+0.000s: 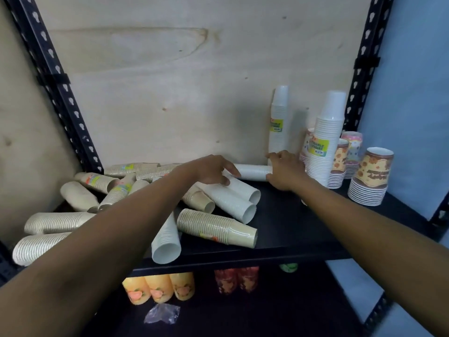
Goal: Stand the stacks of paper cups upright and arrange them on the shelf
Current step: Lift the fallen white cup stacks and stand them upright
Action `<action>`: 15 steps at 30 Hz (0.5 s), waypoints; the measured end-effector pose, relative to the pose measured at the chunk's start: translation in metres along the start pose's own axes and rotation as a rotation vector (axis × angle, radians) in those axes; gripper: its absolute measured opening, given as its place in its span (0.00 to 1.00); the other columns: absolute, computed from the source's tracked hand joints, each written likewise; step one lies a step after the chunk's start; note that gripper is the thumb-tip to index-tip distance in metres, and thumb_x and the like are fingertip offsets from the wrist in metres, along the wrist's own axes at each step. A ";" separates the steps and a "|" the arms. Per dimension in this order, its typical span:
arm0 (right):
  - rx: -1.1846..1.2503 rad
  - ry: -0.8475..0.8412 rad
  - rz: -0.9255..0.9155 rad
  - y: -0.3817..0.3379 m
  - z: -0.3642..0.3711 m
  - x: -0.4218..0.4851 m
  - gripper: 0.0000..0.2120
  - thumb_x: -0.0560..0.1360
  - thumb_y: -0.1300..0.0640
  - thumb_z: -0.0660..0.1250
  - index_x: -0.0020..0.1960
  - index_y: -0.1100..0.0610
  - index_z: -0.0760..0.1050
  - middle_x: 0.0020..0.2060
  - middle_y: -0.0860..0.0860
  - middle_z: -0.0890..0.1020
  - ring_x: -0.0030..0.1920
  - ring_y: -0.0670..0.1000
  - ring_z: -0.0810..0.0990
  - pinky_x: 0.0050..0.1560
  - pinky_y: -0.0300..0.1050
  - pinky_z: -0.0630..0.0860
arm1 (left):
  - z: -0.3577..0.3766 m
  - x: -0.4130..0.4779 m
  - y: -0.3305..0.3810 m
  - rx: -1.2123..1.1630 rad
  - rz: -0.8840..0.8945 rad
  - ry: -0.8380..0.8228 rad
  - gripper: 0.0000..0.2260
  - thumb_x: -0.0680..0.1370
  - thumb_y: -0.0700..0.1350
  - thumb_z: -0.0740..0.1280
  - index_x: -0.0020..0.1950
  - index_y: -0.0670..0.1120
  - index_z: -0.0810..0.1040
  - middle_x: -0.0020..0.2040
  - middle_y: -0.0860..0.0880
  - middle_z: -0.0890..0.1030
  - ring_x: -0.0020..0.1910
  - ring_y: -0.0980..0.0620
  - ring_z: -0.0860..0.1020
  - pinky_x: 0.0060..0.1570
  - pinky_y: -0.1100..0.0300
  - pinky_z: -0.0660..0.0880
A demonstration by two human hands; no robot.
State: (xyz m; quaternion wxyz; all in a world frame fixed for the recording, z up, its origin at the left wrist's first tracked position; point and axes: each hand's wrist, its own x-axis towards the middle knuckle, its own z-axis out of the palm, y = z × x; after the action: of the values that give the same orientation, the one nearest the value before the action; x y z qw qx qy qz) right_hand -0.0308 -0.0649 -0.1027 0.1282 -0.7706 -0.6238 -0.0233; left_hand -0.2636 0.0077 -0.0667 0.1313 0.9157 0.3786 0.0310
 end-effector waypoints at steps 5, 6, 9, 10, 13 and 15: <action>-0.131 -0.081 0.044 -0.004 0.007 0.005 0.31 0.76 0.56 0.67 0.76 0.52 0.59 0.68 0.59 0.66 0.68 0.64 0.67 0.70 0.63 0.64 | 0.000 0.011 0.002 0.106 0.022 -0.065 0.23 0.77 0.45 0.73 0.69 0.62 0.78 0.70 0.56 0.76 0.69 0.52 0.72 0.66 0.61 0.64; -0.139 -0.085 0.044 -0.004 0.009 0.005 0.30 0.77 0.56 0.66 0.75 0.52 0.59 0.68 0.59 0.66 0.68 0.64 0.68 0.70 0.64 0.65 | 0.000 0.013 0.003 0.109 0.019 -0.070 0.24 0.77 0.45 0.73 0.70 0.63 0.76 0.71 0.56 0.76 0.70 0.52 0.72 0.68 0.60 0.65; -0.154 -0.066 0.038 -0.003 0.014 0.006 0.28 0.77 0.58 0.66 0.74 0.54 0.61 0.67 0.59 0.67 0.67 0.63 0.69 0.68 0.63 0.68 | 0.000 0.014 0.005 0.151 0.009 -0.108 0.26 0.78 0.45 0.71 0.73 0.66 0.72 0.74 0.54 0.73 0.72 0.49 0.71 0.70 0.58 0.65; -0.165 -0.051 0.031 -0.002 0.015 0.005 0.28 0.77 0.59 0.67 0.74 0.55 0.62 0.67 0.59 0.67 0.66 0.63 0.69 0.67 0.62 0.68 | 0.001 0.014 0.005 0.176 0.017 -0.118 0.26 0.79 0.46 0.70 0.73 0.66 0.71 0.74 0.53 0.73 0.71 0.49 0.71 0.69 0.57 0.65; -0.218 -0.005 0.016 0.001 0.015 0.003 0.26 0.76 0.59 0.67 0.72 0.58 0.65 0.66 0.59 0.70 0.66 0.61 0.69 0.66 0.60 0.69 | 0.001 0.014 0.005 0.235 0.063 -0.131 0.26 0.80 0.46 0.69 0.75 0.65 0.69 0.75 0.51 0.72 0.72 0.47 0.69 0.72 0.53 0.64; -0.257 0.010 0.008 0.001 0.013 0.002 0.24 0.76 0.58 0.66 0.71 0.58 0.66 0.65 0.58 0.72 0.66 0.61 0.68 0.65 0.58 0.67 | 0.002 0.012 0.004 0.240 0.088 -0.126 0.26 0.80 0.45 0.69 0.76 0.63 0.69 0.73 0.51 0.72 0.72 0.47 0.69 0.72 0.52 0.64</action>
State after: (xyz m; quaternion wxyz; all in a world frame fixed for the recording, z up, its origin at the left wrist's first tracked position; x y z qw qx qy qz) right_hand -0.0312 -0.0605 -0.1155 0.0316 -0.7832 -0.6118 -0.1064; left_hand -0.2513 0.0129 -0.0684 0.0429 0.9406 0.3303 -0.0661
